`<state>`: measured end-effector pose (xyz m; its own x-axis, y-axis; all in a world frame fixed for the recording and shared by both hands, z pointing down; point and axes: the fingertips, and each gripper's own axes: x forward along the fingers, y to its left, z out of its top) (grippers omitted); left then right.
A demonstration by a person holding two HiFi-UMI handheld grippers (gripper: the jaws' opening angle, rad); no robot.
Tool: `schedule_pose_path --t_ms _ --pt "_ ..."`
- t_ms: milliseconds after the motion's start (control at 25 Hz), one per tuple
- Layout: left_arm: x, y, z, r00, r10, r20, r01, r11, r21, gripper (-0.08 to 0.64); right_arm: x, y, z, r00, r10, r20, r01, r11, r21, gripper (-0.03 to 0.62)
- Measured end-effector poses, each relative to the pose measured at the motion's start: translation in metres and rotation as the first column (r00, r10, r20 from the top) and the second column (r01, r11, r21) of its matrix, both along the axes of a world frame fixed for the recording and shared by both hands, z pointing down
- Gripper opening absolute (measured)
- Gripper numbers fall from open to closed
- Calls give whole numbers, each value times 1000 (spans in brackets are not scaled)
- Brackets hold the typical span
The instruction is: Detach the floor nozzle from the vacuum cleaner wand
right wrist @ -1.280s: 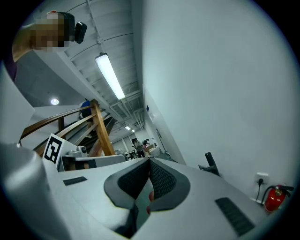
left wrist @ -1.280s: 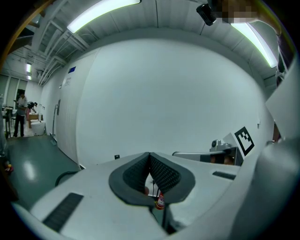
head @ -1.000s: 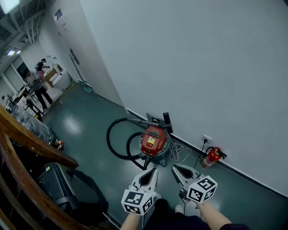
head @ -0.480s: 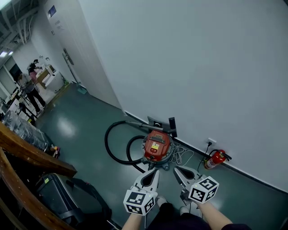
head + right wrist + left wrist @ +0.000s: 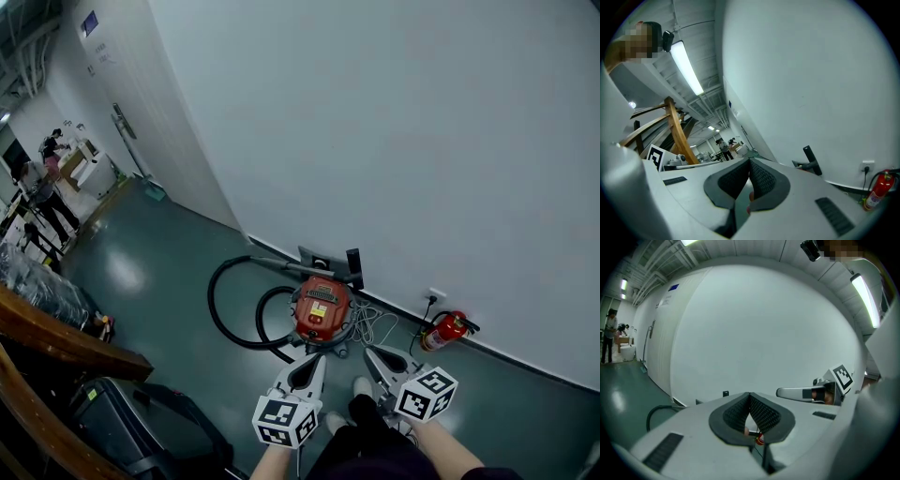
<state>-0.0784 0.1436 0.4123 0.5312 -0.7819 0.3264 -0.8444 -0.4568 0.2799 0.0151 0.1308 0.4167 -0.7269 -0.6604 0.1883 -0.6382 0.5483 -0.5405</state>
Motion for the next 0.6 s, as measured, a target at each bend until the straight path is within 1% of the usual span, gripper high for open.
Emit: schedule_pose_path --t_ms 280,600 --pt "-6 -41 10 1000 11 5 -11 1000 -13 4 1 -42 11 999 30 9 -30 999 -20 17" --pt "-13 -100 22 1000 14 -5 -14 999 -46 5 -8 -102 24 999 35 15 -34 998 -54 17"
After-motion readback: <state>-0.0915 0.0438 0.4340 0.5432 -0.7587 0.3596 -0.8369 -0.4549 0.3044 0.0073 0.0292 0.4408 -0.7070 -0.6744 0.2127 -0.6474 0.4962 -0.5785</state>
